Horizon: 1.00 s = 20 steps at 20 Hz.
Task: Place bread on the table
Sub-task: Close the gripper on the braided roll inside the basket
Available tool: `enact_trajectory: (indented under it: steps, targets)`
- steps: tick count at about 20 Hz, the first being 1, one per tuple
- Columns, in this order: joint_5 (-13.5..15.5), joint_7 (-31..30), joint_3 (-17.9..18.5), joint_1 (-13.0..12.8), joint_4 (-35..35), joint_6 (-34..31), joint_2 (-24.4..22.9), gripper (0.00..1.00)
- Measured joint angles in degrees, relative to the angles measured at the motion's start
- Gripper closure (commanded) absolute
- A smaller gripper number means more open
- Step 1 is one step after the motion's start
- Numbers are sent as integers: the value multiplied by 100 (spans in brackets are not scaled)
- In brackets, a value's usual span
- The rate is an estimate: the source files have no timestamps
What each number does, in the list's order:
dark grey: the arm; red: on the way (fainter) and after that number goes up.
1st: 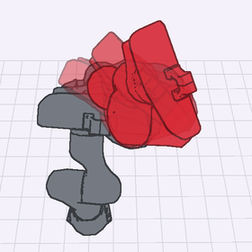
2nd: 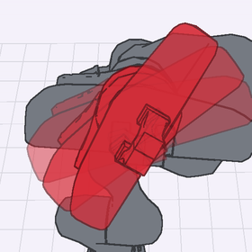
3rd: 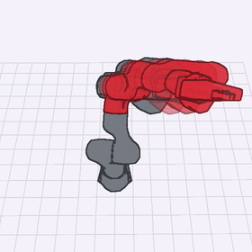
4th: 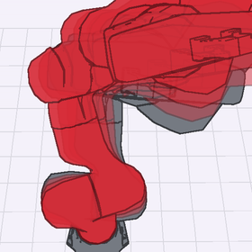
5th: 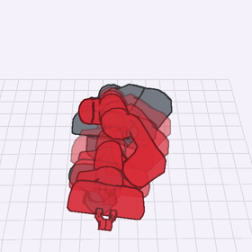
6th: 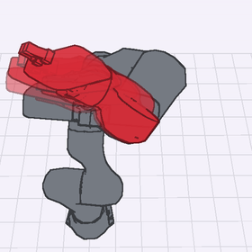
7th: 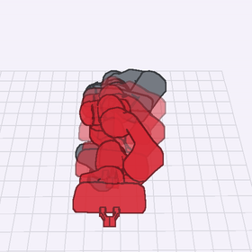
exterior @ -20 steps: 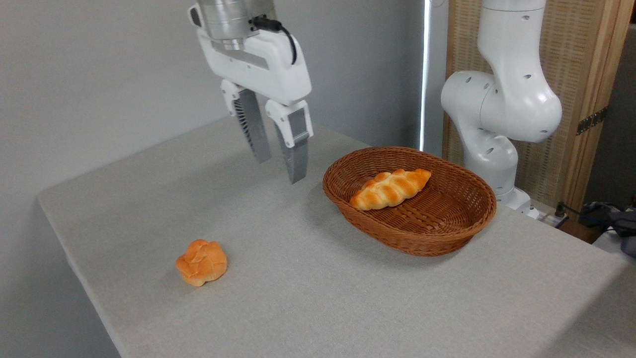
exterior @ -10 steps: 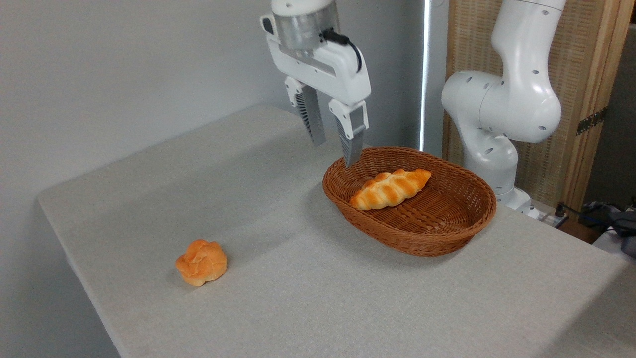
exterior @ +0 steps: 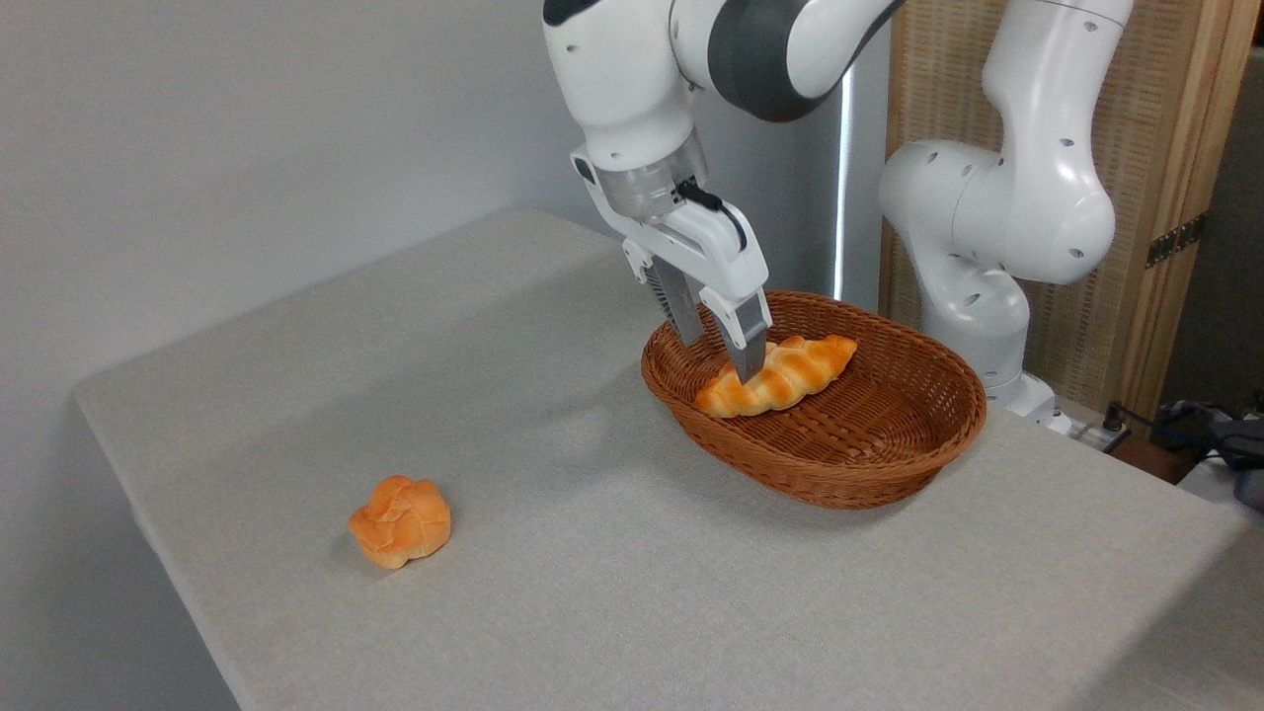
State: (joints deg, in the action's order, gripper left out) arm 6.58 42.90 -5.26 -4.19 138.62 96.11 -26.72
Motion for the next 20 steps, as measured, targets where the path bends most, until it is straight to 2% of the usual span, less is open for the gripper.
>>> enact_trajectory:
  steps: [3,8,12,13,14,16,18,20]
  targets:
    - [-7,75,-19,1,268,139,1,0]
    - [-14,103,-331,0,589,384,6,0]
    - [-38,106,-339,10,633,404,28,0]
    - [-43,106,-339,14,634,404,43,3]
    - [-44,106,-339,18,635,405,59,18]
    - [-54,108,-339,26,636,418,97,37]
    - [-73,131,-339,30,636,432,139,47]
    - [-86,148,-339,34,636,439,165,51]
